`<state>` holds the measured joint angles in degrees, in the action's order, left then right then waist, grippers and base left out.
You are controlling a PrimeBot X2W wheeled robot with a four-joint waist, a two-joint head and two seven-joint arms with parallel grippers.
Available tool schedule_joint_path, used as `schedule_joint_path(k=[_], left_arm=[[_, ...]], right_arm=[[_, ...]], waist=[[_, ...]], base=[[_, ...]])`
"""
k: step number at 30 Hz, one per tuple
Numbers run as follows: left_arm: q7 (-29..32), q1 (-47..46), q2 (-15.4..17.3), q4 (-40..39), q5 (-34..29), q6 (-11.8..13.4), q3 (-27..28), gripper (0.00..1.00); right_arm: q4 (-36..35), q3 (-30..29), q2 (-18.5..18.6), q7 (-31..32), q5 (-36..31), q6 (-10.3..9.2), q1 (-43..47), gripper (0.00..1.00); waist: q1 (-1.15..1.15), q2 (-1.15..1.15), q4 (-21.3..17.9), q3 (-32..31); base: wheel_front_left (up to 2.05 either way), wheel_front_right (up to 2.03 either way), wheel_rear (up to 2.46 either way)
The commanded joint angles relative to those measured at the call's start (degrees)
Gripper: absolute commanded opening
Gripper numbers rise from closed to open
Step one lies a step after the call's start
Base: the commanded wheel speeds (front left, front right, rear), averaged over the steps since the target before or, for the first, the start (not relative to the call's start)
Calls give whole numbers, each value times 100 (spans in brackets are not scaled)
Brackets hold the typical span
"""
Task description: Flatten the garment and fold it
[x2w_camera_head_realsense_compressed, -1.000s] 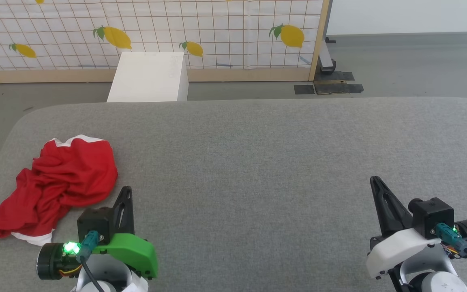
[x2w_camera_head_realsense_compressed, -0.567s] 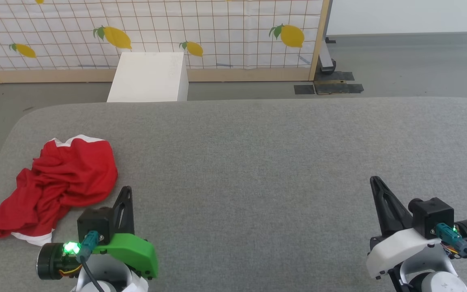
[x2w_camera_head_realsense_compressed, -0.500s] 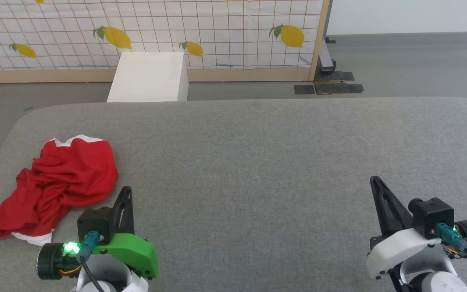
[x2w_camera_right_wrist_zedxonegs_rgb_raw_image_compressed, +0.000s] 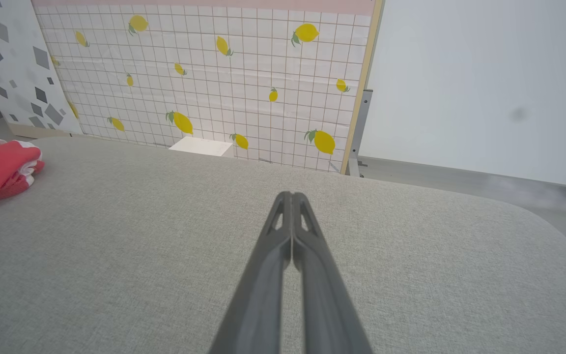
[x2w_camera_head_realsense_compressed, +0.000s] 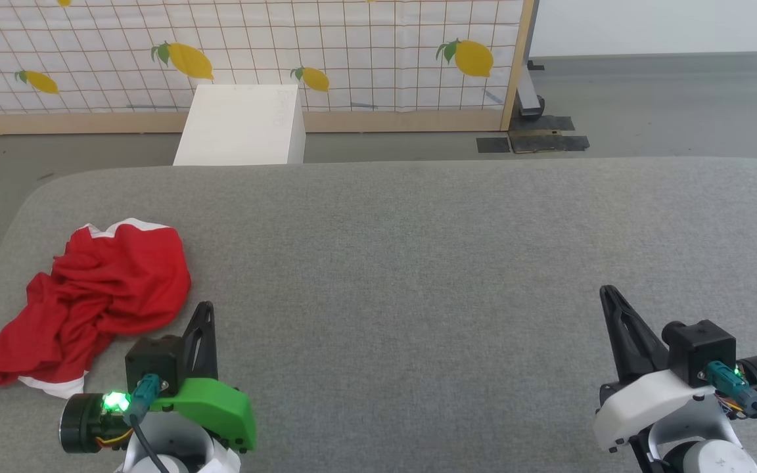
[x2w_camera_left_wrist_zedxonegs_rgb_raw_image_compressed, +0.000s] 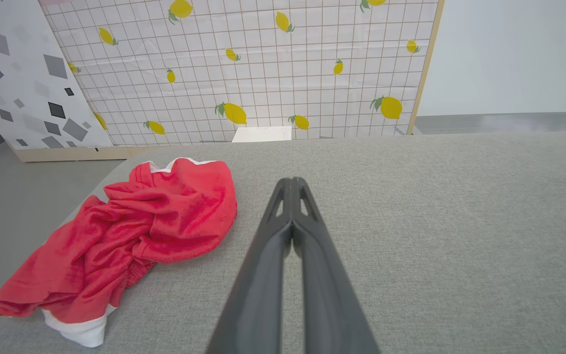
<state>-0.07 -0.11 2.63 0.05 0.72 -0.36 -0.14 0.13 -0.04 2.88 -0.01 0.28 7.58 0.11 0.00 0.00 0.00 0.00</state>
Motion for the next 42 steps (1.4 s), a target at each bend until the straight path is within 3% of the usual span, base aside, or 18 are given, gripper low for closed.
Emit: schedule_joint_path(k=[1,12,13,35,42], left_arm=[[7,11,24,-5,-72,36,14,0],[7,11,24,-5,-72,36,14,0],[-1,0,-1,0,6,-1,-3,100],[-224,42,1,86,155,81,-143,100],[-355,88,10,93,198,128,-158,100]], right_arm=[[-13,4,-1,1,-28,-9,-11,0],[-13,4,-1,1,-28,-9,-11,0],[0,0,0,-1,3,1,1,100],[123,-7,0,-226,239,0,95,100],[186,14,0,-357,346,-1,156,100]], waist=[[0,0,0,0],[0,0,0,0],[0,0,0,0],[0,0,46,-10],[0,0,354,-12]], base=[[0,0,0],[0,0,0],[0,0,0],[0,0,0],[0,0,0]])
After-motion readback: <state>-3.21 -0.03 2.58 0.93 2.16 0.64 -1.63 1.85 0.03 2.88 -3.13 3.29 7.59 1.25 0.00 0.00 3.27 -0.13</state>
